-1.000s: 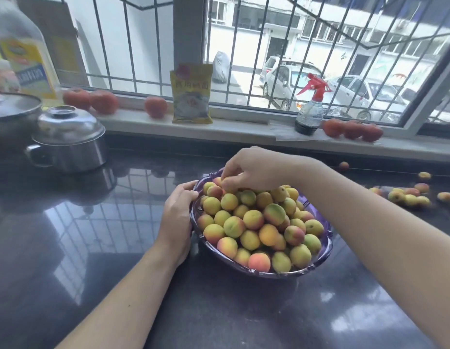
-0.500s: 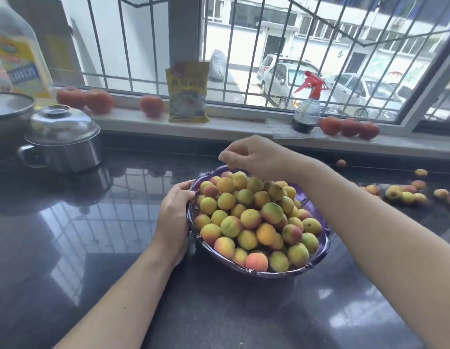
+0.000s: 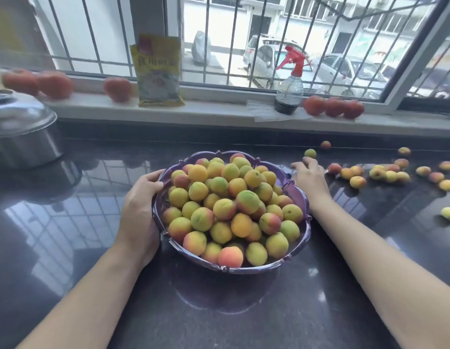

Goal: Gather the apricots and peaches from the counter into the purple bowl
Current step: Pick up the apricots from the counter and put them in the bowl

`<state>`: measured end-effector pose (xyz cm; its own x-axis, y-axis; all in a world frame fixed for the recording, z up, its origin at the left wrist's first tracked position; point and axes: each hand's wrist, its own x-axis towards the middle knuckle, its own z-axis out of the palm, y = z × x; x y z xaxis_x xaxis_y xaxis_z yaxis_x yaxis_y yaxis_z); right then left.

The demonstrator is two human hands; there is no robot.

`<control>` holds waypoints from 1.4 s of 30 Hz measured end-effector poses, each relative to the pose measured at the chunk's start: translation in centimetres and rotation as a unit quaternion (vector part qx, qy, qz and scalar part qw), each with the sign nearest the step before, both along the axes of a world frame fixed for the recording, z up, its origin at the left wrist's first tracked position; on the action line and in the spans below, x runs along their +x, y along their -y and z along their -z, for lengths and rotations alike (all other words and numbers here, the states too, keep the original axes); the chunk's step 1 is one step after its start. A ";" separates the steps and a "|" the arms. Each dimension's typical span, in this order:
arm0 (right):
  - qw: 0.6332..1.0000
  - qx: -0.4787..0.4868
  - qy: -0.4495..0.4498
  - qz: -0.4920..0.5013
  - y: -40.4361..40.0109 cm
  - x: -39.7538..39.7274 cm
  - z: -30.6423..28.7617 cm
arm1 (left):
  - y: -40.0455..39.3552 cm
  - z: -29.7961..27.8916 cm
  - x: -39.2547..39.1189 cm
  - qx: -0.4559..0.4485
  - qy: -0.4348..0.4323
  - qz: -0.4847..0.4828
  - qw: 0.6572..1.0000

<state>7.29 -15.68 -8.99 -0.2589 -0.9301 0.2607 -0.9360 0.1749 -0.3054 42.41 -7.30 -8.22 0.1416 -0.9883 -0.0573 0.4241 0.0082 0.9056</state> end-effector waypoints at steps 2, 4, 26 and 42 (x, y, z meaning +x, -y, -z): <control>1.000 0.013 -0.003 0.014 1.9 -0.4 0.0 | 0.0 0.2 0.1 -0.004 -0.005 0.002 1.000; 0.999 0.014 -0.004 0.034 3.4 -0.7 -0.1 | 0.1 0.4 0.3 -0.005 -0.009 0.001 1.000; 0.983 -0.078 0.140 0.092 6.8 -3.0 -0.7 | -0.2 -0.3 -0.1 0.000 0.008 0.004 1.000; 0.847 -0.085 0.505 -0.142 -11.2 2.5 -8.2 | -0.1 -0.1 0.2 -0.005 0.002 0.012 1.000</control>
